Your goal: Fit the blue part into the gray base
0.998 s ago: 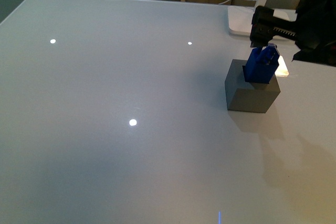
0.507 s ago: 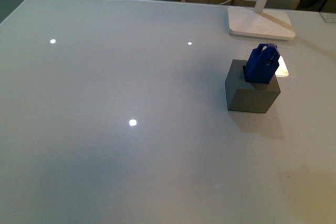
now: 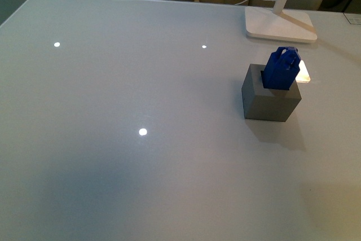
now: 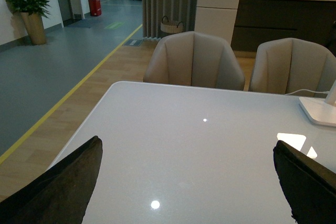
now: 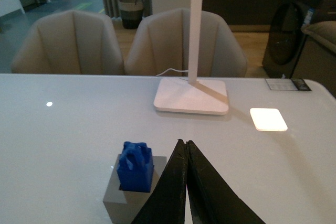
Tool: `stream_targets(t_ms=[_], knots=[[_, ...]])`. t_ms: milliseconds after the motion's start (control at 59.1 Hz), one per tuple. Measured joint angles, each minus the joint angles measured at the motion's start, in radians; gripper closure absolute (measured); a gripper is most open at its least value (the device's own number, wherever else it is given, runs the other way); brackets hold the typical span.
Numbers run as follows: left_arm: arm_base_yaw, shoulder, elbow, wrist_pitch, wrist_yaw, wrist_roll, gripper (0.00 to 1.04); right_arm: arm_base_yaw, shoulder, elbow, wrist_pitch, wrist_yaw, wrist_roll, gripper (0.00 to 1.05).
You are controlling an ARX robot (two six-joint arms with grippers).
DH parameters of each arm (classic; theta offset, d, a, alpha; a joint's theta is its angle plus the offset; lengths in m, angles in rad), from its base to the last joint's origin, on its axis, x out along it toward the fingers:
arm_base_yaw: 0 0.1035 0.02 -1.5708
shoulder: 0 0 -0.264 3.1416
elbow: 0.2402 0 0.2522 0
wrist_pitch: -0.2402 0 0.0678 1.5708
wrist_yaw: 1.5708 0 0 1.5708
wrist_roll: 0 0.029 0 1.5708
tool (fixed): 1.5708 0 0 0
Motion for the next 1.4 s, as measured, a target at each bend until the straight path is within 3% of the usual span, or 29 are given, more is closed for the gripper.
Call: stream_targets(t_ms=[474,846,1404], knots=[[0.000,0.000,0.000,0.000,0.000,0.000,0.07,0.000,-0.372,-0.103,-0.272,-0.003,0.000,1.03],[0.000,0.000,0.000,0.000,0.000,0.000,0.07,-0.001,-0.736,-0.111,-0.600,-0.002,0.000,1.03],[0.000,0.000,0.000,0.000,0.000,0.000,0.07,-0.001,-1.011,-0.111,-0.869,-0.003,0.000,1.03]])
